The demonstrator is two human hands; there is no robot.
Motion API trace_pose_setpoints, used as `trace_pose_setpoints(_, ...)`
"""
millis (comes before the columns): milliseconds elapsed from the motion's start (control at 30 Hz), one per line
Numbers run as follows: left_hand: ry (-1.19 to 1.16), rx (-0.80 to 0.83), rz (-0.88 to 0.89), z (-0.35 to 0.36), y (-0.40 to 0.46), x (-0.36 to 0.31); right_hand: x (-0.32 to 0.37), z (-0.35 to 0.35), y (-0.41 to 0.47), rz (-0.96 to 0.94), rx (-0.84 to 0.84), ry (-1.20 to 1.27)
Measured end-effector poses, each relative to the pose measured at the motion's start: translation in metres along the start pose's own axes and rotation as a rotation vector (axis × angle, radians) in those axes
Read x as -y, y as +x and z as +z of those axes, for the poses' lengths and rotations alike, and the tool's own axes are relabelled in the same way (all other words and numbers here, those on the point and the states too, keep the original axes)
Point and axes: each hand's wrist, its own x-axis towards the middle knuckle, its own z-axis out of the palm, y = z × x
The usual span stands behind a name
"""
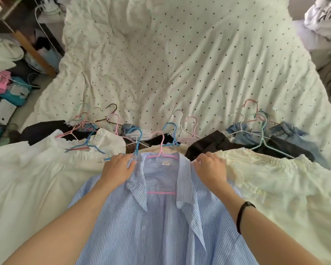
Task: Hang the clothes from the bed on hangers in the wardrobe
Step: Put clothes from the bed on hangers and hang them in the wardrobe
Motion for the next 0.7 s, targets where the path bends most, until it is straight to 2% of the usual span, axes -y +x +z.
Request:
trace_pose_setpoints(167,0.058,-0.112,0.209,-0.029,-0.001,-0.016,-0.008,-0.017,-0.008,-0.043,-0.063,0.066)
trace_pose_setpoints(267,0.066,-0.186,0.290,-0.048,-0.016,-0.035,-0.001,-0.039,-0.028,-0.102,-0.151,0.153)
trace_pose_setpoints(367,0.059,-0.283,0.402,-0.065,-0.044,-0.058,0.004,-0.062,-0.058,-0.153,-0.229,0.129)
trace_pose_setpoints(533,-0.011,-0.195,0.469,-0.052,-0.123,-0.081,-0.005,-0.087,-0.137,-0.092,-0.295,0.075)
trace_pose_setpoints(700,0.051,-0.100,0.596,-0.032,-0.203,-0.098,-0.027,-0.075,-0.255,0.124,-0.293,0.080)
